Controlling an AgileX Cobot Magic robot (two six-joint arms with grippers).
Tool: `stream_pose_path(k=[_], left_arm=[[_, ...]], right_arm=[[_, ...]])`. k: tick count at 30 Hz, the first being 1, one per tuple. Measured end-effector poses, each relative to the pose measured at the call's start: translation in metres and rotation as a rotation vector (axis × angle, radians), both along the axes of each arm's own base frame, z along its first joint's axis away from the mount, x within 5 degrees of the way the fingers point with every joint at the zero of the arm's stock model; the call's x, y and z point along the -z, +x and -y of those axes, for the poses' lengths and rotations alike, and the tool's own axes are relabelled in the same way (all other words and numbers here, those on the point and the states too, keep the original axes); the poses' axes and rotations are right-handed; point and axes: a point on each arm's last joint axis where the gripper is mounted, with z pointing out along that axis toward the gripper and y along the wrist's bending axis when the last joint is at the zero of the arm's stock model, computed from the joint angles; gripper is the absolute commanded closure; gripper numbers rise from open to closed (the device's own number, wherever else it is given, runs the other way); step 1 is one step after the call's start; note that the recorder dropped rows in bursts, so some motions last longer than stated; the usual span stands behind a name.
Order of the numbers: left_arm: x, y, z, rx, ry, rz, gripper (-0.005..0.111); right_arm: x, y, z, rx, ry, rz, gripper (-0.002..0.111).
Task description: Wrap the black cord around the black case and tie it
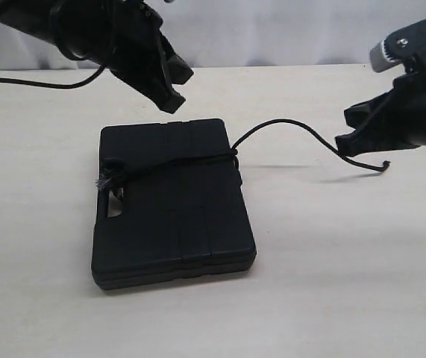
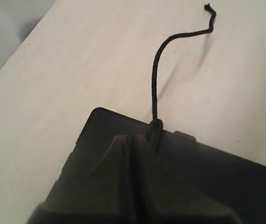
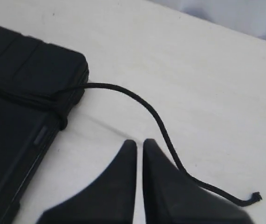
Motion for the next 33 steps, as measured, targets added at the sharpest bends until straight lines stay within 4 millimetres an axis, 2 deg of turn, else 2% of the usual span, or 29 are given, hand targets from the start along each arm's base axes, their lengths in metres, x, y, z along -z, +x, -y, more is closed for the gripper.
stream_pose_path(k=[5, 12, 22, 29, 33], left_arm=[[-0.012, -0.022, -0.019, -0.127, -0.079, 0.085, 0.107], [-0.034, -0.072, -0.056, -0.23, -0.169, 0.275, 0.107], [-0.053, -0.147, -0.102, -0.343, -0.382, 0.428, 0.107], [-0.069, -0.189, -0.119, -0.293, -0.462, 0.488, 0.107], [-0.073, -0.207, -0.124, -0.244, -0.478, 0.49, 0.107]], right_arm=[[-0.028, -0.031, 0.005, 0.052, 0.09, 0.124, 0.104], [-0.058, -0.07, 0.011, 0.073, 0.186, 0.276, 0.104], [-0.074, -0.137, 0.02, 0.077, 0.306, 0.475, 0.104], [-0.084, -0.174, 0.024, 0.054, 0.383, 0.595, 0.104], [-0.085, -0.188, 0.022, 0.003, 0.397, 0.618, 0.104]])
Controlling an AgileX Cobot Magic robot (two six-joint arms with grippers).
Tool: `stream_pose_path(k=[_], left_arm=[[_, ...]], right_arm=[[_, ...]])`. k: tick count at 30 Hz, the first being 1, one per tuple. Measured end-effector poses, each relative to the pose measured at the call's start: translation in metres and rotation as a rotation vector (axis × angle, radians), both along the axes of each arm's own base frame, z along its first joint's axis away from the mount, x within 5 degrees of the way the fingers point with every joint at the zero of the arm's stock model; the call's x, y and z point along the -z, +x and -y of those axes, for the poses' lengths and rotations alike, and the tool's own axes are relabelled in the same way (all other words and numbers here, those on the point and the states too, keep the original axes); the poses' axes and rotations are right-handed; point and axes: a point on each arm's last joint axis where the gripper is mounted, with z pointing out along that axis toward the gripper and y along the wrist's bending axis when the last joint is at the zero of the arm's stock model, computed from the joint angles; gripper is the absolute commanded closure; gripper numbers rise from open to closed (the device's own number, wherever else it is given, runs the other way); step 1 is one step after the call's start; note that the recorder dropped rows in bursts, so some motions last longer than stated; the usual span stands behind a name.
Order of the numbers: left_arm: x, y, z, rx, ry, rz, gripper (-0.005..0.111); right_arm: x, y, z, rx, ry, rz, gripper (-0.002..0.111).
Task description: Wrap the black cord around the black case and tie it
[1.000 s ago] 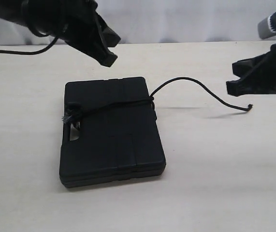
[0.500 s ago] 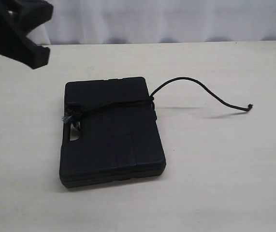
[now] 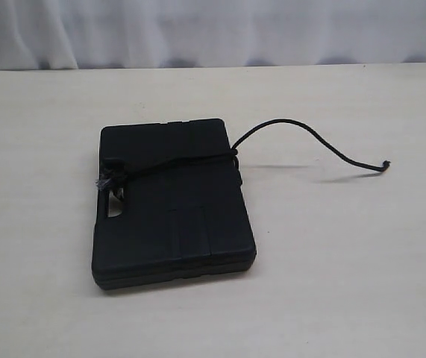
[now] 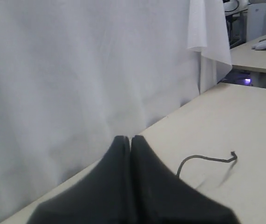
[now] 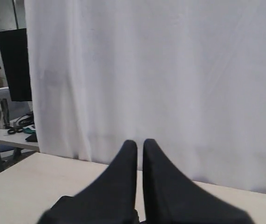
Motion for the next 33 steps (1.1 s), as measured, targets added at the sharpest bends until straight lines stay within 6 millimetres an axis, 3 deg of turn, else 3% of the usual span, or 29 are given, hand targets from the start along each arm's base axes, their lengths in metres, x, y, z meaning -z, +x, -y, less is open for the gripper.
stream_pose_path(k=[11, 17, 33], left_arm=[[0.002, -0.055, -0.031, -0.01, -0.129, 0.173, 0.107], [0.006, -0.076, -0.042, -0.015, -0.172, 0.249, 0.107], [0.005, -0.077, -0.043, -0.014, -0.174, 0.254, 0.107]], right_arm=[[0.007, -0.041, 0.0, -0.067, -0.005, 0.121, 0.104], [0.01, -0.057, 0.003, -0.068, 0.003, 0.195, 0.104], [0.01, -0.059, 0.003, -0.068, 0.004, 0.202, 0.104]])
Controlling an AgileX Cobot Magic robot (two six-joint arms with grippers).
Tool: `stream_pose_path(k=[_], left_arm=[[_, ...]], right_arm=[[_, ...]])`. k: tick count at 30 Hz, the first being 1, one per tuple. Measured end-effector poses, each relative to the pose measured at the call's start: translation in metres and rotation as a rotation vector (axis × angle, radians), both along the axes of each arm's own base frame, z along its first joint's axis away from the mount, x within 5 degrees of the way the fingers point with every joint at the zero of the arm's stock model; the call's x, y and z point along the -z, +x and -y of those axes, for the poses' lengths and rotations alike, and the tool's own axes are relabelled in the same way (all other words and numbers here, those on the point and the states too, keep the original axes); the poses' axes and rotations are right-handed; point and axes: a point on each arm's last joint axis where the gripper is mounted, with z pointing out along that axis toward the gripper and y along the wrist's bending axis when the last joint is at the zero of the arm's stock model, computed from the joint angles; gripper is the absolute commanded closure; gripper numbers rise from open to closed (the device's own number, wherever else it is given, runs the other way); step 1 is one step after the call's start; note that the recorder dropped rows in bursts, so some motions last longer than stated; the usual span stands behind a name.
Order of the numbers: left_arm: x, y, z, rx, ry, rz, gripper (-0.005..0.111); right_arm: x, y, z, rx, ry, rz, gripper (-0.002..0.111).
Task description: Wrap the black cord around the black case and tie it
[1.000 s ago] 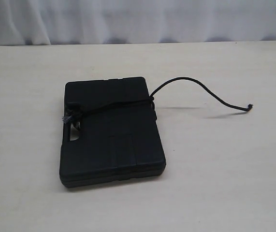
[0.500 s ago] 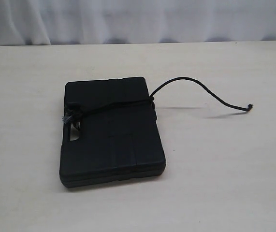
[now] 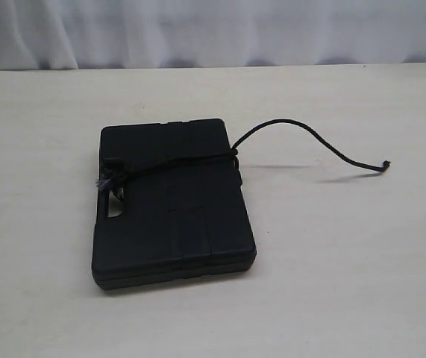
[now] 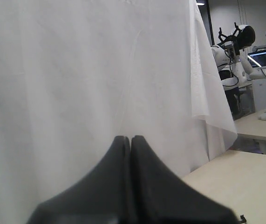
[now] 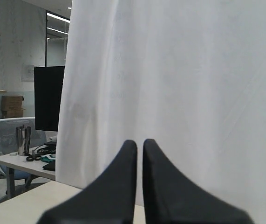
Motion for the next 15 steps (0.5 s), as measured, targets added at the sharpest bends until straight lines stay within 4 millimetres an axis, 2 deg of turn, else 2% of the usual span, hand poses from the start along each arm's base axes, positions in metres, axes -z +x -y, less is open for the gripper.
stream_pose_path(k=[12, 15], left_arm=[[0.0006, -0.0003, -0.0009, -0.007, -0.002, -0.007, 0.107], [0.0079, 0.0003, -0.0051, -0.06, -0.03, -0.048, 0.107]], right_arm=[[0.0, 0.0, 0.0, 0.0, 0.0, 0.0, 0.104], [0.0, 0.0, 0.0, 0.0, 0.0, 0.0, 0.104]])
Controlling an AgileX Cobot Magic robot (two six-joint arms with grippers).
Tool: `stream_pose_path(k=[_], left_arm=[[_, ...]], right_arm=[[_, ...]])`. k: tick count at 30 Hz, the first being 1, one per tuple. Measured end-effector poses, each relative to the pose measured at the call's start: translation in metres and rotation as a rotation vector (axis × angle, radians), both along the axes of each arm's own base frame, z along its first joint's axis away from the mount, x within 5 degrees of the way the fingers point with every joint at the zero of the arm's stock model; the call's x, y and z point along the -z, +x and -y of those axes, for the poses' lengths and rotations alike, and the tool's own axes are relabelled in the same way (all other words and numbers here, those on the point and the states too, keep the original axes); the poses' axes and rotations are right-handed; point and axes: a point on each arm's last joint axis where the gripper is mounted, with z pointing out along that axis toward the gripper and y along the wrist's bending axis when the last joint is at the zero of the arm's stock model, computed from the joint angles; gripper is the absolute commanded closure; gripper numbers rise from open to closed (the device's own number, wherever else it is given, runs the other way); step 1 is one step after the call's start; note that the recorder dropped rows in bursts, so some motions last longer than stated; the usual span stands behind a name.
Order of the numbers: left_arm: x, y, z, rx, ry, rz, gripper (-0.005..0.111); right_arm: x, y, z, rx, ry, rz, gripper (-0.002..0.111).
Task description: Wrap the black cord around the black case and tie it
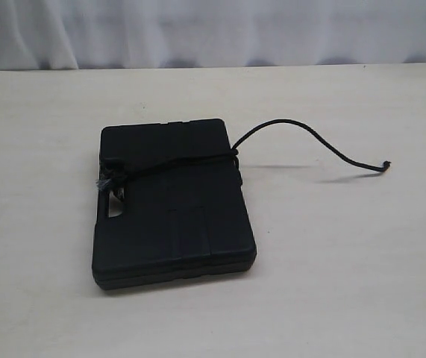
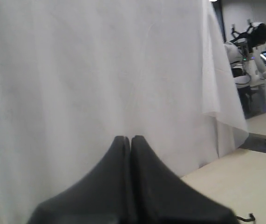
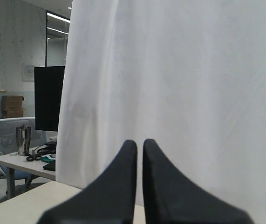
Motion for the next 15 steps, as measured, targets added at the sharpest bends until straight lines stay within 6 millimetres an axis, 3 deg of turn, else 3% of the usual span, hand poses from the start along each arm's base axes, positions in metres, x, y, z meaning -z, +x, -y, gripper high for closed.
stream_pose_path(k=[15], left_arm=[[0.067, 0.005, -0.02, -0.393, -0.099, -0.092, 0.107]], right_arm=[[0.0, 0.0, 0.0, 0.0, 0.0, 0.0, 0.104]])
